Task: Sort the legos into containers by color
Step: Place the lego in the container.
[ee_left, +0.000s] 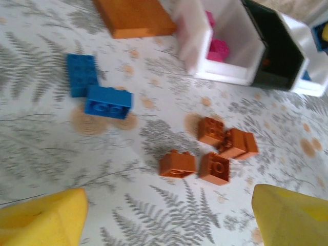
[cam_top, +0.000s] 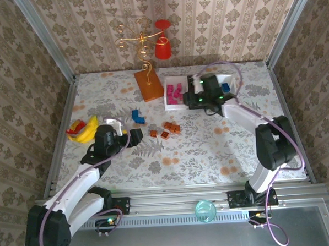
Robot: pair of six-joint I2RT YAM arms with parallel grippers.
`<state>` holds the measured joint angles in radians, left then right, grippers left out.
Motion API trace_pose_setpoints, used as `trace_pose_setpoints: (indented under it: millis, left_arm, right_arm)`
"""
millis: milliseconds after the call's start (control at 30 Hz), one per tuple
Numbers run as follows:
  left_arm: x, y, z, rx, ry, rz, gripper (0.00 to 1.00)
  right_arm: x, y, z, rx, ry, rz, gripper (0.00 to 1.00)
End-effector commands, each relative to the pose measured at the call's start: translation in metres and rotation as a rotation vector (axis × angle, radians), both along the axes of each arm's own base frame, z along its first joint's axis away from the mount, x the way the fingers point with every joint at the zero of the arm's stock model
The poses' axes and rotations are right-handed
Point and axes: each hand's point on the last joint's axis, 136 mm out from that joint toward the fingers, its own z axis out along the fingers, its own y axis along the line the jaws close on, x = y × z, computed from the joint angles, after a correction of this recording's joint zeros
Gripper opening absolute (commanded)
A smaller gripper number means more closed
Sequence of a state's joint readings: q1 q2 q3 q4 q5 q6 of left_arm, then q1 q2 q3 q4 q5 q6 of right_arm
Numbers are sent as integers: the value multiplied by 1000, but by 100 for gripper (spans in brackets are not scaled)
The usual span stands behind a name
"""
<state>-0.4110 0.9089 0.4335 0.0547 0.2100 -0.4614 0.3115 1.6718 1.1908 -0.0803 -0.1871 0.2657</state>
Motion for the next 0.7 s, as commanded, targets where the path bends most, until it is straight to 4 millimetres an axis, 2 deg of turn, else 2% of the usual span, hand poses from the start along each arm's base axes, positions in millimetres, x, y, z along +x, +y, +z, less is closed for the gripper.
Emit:
trace_pose_setpoints:
  millis: [0,100,200,333,433,500,567,667]
  left_arm:
    - [5,-29,32,-35,-86,-68,85]
    - [1,-52,36,-34,-95,-132,85]
    - [0,-67,36,-16,-96,-166,85]
    - [-3,-78,36,-7,-97,-188,85]
    - [-4,-81,34,7,-95,-193,85]
    - [-5,-80,32,17,-90,-190,85]
    - [-4,-75,29,37,-85,-175,85]
    - [-1,-63,23,85,-86,-133,86]
  right_arm:
    - [10,-73,-4,64,21,-268,43]
    - [20,-138,-14,37,31,-471,43]
    - [37,-173,-28,28,66,-570,43]
    - [66,-187,-40,-7,101,-607,45]
    - [83,-190,-41,-23,108,-616,52]
    - [90,-189,-35,-22,103,-607,58]
    - [91,-187,-21,-25,78,-601,64]
    - [82,-180,0,-19,32,-577,69]
